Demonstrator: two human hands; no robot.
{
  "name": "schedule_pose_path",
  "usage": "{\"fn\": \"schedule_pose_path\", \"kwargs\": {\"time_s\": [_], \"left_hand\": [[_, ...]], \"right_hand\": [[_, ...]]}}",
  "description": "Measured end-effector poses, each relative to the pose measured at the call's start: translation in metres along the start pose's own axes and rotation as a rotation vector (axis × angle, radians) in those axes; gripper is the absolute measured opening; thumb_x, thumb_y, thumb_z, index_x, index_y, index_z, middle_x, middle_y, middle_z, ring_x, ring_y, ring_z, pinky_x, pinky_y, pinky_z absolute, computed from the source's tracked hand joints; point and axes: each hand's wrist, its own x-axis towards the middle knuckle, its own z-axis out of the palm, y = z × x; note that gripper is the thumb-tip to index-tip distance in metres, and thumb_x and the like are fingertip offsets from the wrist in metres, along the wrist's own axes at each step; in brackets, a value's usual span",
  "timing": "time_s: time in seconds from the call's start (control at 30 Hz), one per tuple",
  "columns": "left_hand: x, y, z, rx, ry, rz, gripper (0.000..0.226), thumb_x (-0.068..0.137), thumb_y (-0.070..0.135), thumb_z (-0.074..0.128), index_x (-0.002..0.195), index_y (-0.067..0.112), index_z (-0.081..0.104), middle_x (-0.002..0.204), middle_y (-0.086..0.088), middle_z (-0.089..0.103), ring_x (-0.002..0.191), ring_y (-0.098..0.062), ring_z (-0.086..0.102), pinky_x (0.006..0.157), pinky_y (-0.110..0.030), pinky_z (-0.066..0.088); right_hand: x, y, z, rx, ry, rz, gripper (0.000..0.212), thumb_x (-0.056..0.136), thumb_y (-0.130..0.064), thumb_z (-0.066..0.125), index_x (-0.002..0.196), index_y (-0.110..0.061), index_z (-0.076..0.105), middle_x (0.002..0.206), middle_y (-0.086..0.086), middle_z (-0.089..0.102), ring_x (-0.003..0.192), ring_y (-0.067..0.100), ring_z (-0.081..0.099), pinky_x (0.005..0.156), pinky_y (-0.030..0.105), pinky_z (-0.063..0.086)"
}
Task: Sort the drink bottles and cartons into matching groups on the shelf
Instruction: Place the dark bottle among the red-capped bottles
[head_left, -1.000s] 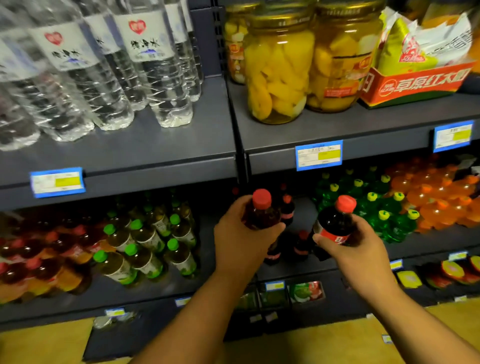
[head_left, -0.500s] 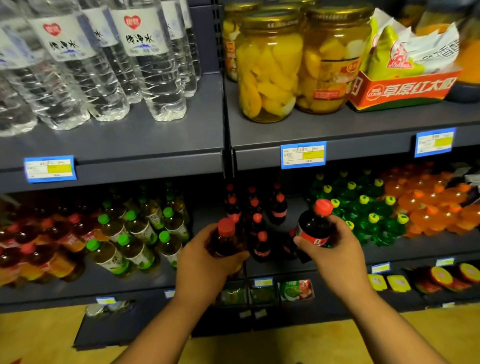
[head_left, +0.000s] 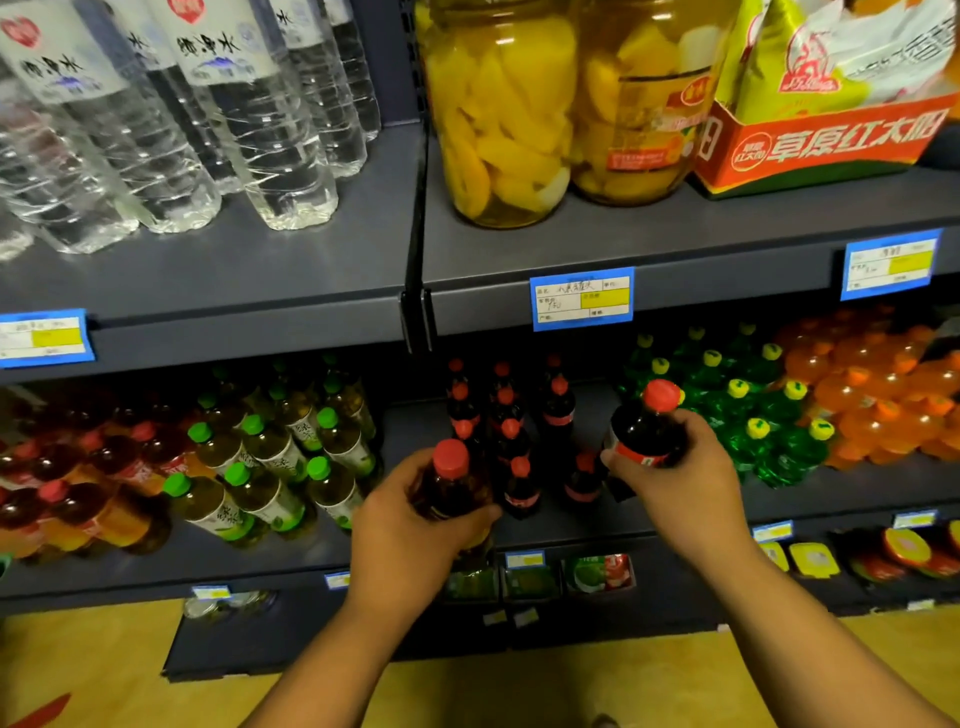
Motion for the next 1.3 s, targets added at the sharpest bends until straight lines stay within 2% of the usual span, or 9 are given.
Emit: {"fn": "schedule_pose_path", "kwargs": {"time_s": [0.17, 0.3, 0.37, 0.6, 0.73, 0.93, 1.0, 1.13, 1.3], "left_hand": [[0.003, -0.005, 0.007, -0.005, 0.004, -0.026, 0.055, 0.059, 0.021, 0.096, 0.108, 0.029, 0.072, 0.095, 0.018, 0.077, 0.090, 0.005, 0.071, 0.075, -0.005, 0.051], [0.007, -0.007, 0.013, 0.022, 0.014, -0.024, 0.054, 0.061, 0.020, 0.095, 0.109, 0.031, 0.071, 0.096, 0.021, 0.076, 0.092, 0.008, 0.069, 0.077, -0.004, 0.050], [0.009, -0.011, 0.016, 0.036, 0.018, -0.027, 0.053, 0.060, 0.018, 0.095, 0.106, 0.030, 0.071, 0.094, 0.022, 0.076, 0.091, 0.007, 0.070, 0.077, -0.004, 0.049], [0.012, -0.027, 0.027, 0.022, 0.081, -0.079, 0.053, 0.058, 0.011, 0.096, 0.100, 0.033, 0.071, 0.091, 0.021, 0.077, 0.089, 0.006, 0.071, 0.077, -0.004, 0.050], [0.018, -0.040, 0.034, 0.004, 0.122, -0.110, 0.061, 0.052, 0.005, 0.097, 0.098, 0.035, 0.071, 0.087, 0.024, 0.076, 0.085, 0.010, 0.069, 0.075, -0.001, 0.047], [0.020, -0.072, 0.039, 0.026, 0.169, -0.160, 0.067, 0.046, 0.009, 0.100, 0.104, 0.027, 0.074, 0.090, 0.022, 0.077, 0.086, 0.009, 0.070, 0.076, -0.001, 0.047], [0.022, -0.079, 0.040, 0.016, 0.185, -0.179, 0.068, 0.044, 0.006, 0.100, 0.105, 0.023, 0.074, 0.090, 0.024, 0.076, 0.085, 0.012, 0.068, 0.074, 0.002, 0.045], [0.022, -0.093, 0.043, 0.007, 0.211, -0.200, 0.071, 0.043, 0.007, 0.100, 0.106, 0.026, 0.074, 0.090, 0.026, 0.075, 0.087, 0.012, 0.068, 0.074, 0.003, 0.044], [0.024, -0.105, 0.044, 0.003, 0.226, -0.203, 0.070, 0.042, 0.010, 0.101, 0.103, 0.030, 0.073, 0.090, 0.019, 0.078, 0.089, 0.005, 0.071, 0.078, -0.002, 0.048]], "right_hand": [[0.043, 0.016, -0.002, -0.061, 0.009, -0.034, 0.056, 0.067, -0.020, 0.090, 0.112, -0.022, 0.057, 0.096, -0.014, 0.065, 0.087, 0.007, 0.063, 0.073, 0.018, 0.043], [0.080, 0.044, 0.011, -0.108, -0.017, -0.024, 0.061, 0.066, -0.020, 0.091, 0.115, -0.020, 0.055, 0.105, -0.003, 0.067, 0.097, 0.017, 0.064, 0.084, 0.031, 0.049], [0.096, 0.056, 0.020, -0.142, -0.035, -0.023, 0.061, 0.065, -0.021, 0.090, 0.114, -0.019, 0.055, 0.106, -0.001, 0.067, 0.099, 0.021, 0.065, 0.083, 0.032, 0.049], [0.142, 0.108, 0.055, -0.230, -0.168, 0.089, 0.064, 0.069, -0.019, 0.088, 0.124, -0.016, 0.054, 0.119, 0.009, 0.067, 0.112, 0.028, 0.062, 0.084, 0.026, 0.040], [0.159, 0.136, 0.070, -0.345, -0.252, 0.104, 0.062, 0.069, -0.022, 0.087, 0.123, -0.015, 0.058, 0.118, 0.013, 0.068, 0.111, 0.035, 0.063, 0.082, 0.031, 0.042], [0.174, 0.174, 0.088, -0.328, -0.414, 0.102, 0.051, 0.061, -0.030, 0.090, 0.107, -0.028, 0.067, 0.099, -0.004, 0.074, 0.097, 0.021, 0.070, 0.088, 0.038, 0.053], [0.180, 0.179, 0.091, -0.354, -0.451, 0.071, 0.050, 0.066, -0.024, 0.090, 0.110, -0.026, 0.067, 0.102, -0.002, 0.073, 0.099, 0.020, 0.068, 0.088, 0.034, 0.050], [0.185, 0.177, 0.093, -0.385, -0.499, 0.025, 0.053, 0.062, -0.033, 0.092, 0.107, -0.033, 0.064, 0.102, -0.002, 0.072, 0.098, 0.020, 0.068, 0.092, 0.039, 0.052], [0.189, 0.169, 0.091, -0.304, -0.624, 0.053, 0.053, 0.061, -0.011, 0.094, 0.105, -0.025, 0.068, 0.099, -0.002, 0.076, 0.096, 0.016, 0.071, 0.094, 0.036, 0.053]]}}
